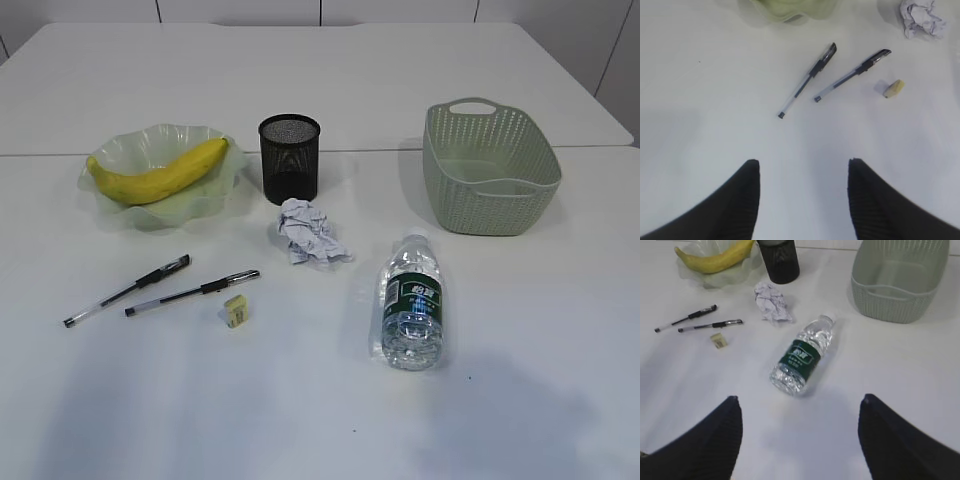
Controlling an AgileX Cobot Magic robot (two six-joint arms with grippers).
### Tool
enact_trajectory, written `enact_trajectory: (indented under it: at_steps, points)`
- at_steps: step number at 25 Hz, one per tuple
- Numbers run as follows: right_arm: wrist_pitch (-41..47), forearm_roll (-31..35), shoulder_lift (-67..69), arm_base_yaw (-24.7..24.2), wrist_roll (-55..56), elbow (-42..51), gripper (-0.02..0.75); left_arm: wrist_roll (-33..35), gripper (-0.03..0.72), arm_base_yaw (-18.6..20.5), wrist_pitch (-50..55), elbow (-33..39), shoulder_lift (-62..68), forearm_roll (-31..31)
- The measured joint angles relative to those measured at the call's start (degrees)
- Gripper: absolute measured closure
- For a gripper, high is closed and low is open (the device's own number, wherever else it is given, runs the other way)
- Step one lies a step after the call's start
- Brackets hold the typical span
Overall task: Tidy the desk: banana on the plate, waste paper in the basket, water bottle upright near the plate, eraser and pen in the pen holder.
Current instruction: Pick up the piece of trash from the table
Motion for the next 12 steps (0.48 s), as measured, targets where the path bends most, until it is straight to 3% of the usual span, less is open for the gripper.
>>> enact_trajectory:
  at_steps: [6,12]
  points:
    - [-1.1,2.0,13.4,0.0,-3.4,-9.9,0.202,-0.3,0.288,0.0,1.1,3.1,-1.7,-0.7]
    - [-0.8,2.5,25.4,0.0,-4.6,-19.6,0.202,-0.3,0.296,0.0,1.0,10.9,-6.2,-1.0]
